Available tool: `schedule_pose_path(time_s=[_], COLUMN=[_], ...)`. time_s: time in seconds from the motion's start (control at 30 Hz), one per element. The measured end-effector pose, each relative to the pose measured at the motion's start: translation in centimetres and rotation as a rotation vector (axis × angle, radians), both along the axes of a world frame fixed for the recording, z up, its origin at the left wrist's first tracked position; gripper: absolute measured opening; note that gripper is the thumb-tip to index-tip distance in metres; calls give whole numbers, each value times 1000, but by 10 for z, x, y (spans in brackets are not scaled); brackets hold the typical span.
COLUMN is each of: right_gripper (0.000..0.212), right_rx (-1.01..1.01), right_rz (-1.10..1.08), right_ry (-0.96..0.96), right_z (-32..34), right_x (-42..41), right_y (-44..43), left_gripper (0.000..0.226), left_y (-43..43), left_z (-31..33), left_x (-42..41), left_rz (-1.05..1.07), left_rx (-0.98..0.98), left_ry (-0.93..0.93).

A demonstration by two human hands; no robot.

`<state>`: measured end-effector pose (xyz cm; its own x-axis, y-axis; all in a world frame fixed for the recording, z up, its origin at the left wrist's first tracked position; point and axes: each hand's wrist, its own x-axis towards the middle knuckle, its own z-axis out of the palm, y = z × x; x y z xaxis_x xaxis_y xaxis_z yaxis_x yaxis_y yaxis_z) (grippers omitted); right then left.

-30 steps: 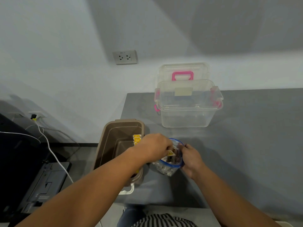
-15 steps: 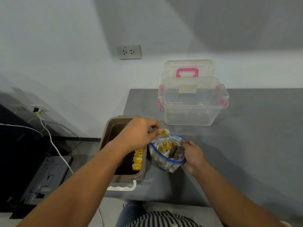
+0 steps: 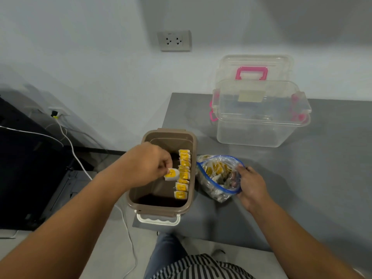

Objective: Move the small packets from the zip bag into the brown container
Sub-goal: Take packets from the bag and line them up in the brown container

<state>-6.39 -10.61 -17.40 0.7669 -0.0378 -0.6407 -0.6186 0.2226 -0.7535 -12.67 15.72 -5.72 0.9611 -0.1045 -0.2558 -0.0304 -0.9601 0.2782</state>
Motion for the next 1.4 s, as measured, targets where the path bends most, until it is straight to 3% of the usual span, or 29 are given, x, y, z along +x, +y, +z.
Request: schedule_pose_path(time_s=[0.33, 0.7, 0.87, 1.17, 1.27, 1.4], right_gripper=[17, 17, 17, 16, 17, 16], right_rx=[25, 4, -25, -28, -26, -24], right_rz=[4, 31, 43, 47, 38, 27], right_ry=[3, 21, 30, 32, 38, 33], right_z=[-1, 4, 2, -2, -2, -1], right_x=[-4, -6, -6, -7, -8, -8], right_y=[2, 6, 6, 7, 7, 8], left_gripper=[4, 1, 14, 23, 17, 26], left_y=[-11, -21, -22, -32, -38, -38], left_z=[-45, -74, -74, -81, -82, -84], left_x=[2, 9, 9, 14, 18, 21], left_rz=[-114, -65, -62, -100, -130, -136], left_rx=[62, 62, 100, 216, 236, 212], left_ry=[338, 295, 322, 557, 582, 576])
